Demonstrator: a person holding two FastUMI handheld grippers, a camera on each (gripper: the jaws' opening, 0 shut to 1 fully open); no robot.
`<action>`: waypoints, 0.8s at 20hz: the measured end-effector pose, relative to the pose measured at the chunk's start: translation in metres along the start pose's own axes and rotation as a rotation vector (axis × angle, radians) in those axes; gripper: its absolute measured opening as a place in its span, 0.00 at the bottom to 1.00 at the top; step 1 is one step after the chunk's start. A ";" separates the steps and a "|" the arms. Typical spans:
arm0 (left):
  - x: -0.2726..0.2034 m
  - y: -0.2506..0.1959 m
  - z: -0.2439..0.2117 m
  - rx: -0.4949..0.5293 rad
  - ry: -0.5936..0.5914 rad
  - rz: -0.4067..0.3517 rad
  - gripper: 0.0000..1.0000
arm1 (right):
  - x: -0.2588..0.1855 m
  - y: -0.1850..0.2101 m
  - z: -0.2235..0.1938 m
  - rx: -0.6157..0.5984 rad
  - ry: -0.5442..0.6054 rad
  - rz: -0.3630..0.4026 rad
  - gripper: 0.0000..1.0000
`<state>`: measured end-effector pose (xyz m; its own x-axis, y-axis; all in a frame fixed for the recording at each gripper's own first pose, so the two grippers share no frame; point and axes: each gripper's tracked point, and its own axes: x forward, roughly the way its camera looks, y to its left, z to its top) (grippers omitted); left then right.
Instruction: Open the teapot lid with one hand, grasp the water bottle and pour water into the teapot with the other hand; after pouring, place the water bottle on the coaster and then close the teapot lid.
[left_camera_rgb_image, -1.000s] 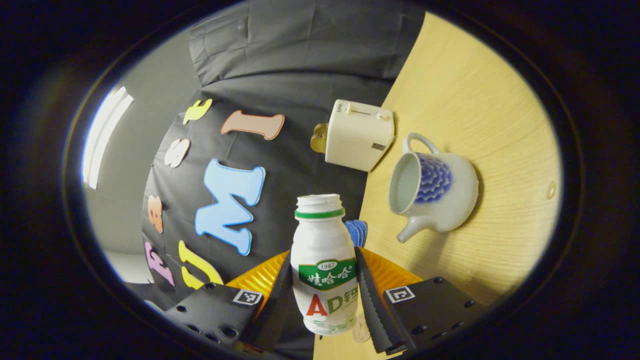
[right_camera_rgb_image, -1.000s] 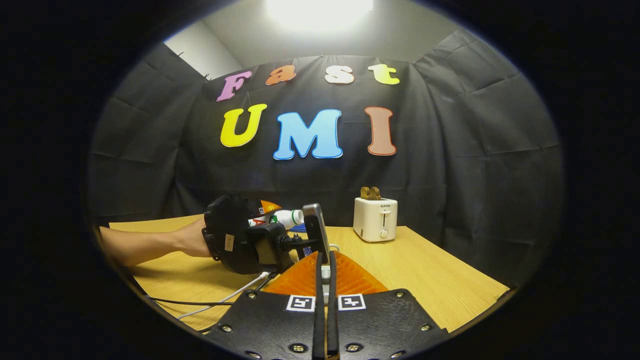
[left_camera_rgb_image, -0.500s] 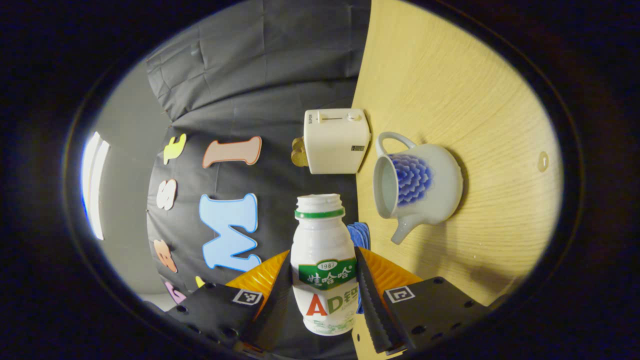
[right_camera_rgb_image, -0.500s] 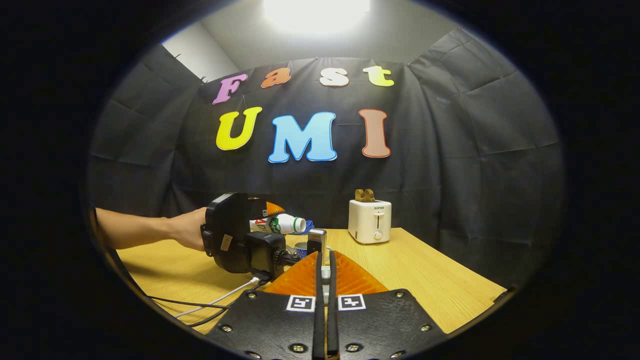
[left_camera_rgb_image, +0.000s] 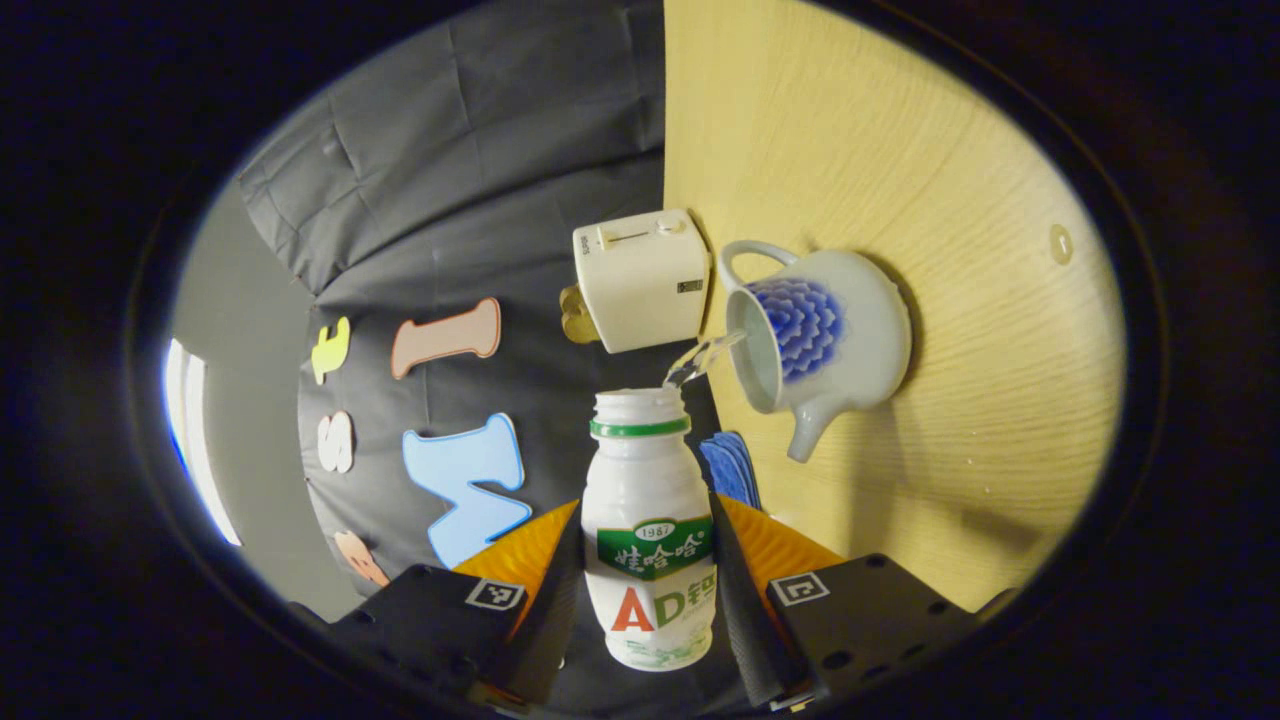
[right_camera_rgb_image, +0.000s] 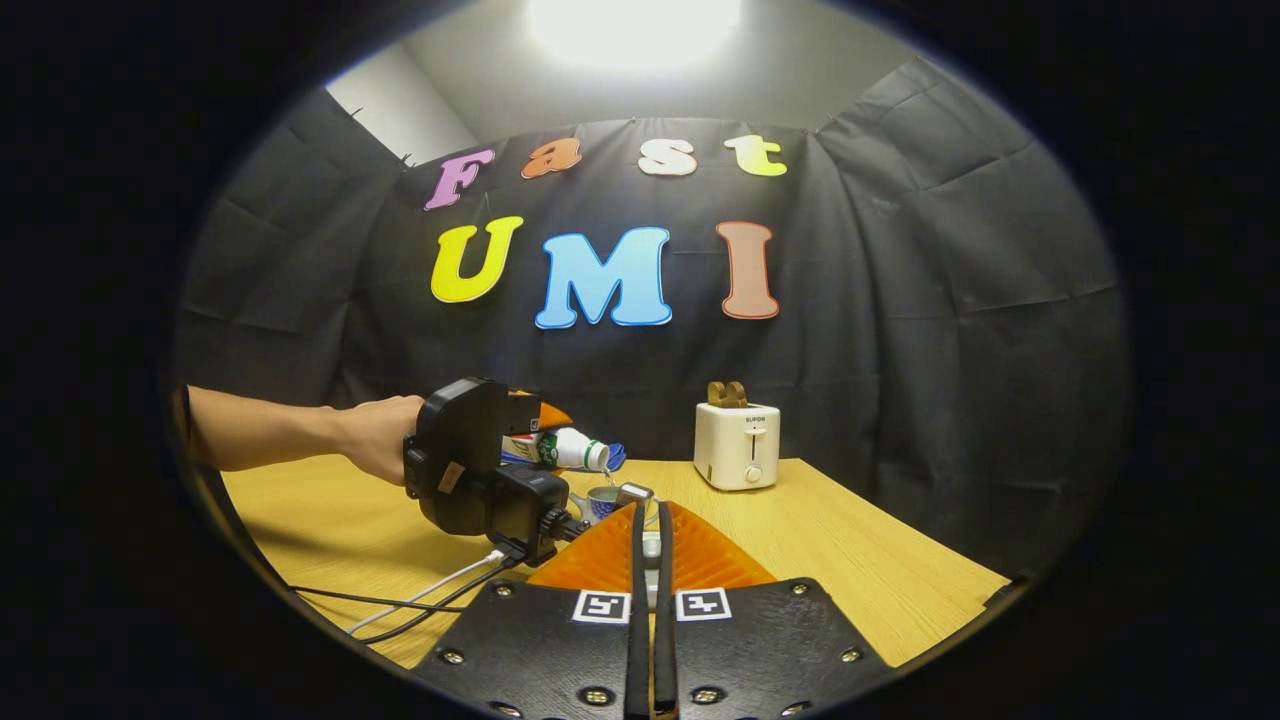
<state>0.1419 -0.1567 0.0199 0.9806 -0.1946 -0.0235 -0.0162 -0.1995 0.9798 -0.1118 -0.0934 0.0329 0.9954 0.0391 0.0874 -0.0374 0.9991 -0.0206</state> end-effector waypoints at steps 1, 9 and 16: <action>0.000 0.001 0.000 0.008 -0.001 -0.001 0.80 | 0.000 0.001 0.000 -0.002 0.001 -0.001 0.02; 0.000 0.005 -0.006 0.053 0.007 0.007 0.80 | -0.002 -0.003 0.002 -0.004 -0.006 -0.007 0.02; 0.002 0.003 -0.010 0.097 0.015 0.000 0.70 | -0.002 -0.002 0.002 -0.008 -0.006 -0.004 0.02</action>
<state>0.1456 -0.1483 0.0243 0.9835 -0.1801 -0.0198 -0.0342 -0.2918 0.9559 -0.1138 -0.0957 0.0346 0.9950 0.0352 0.0932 -0.0326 0.9991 -0.0284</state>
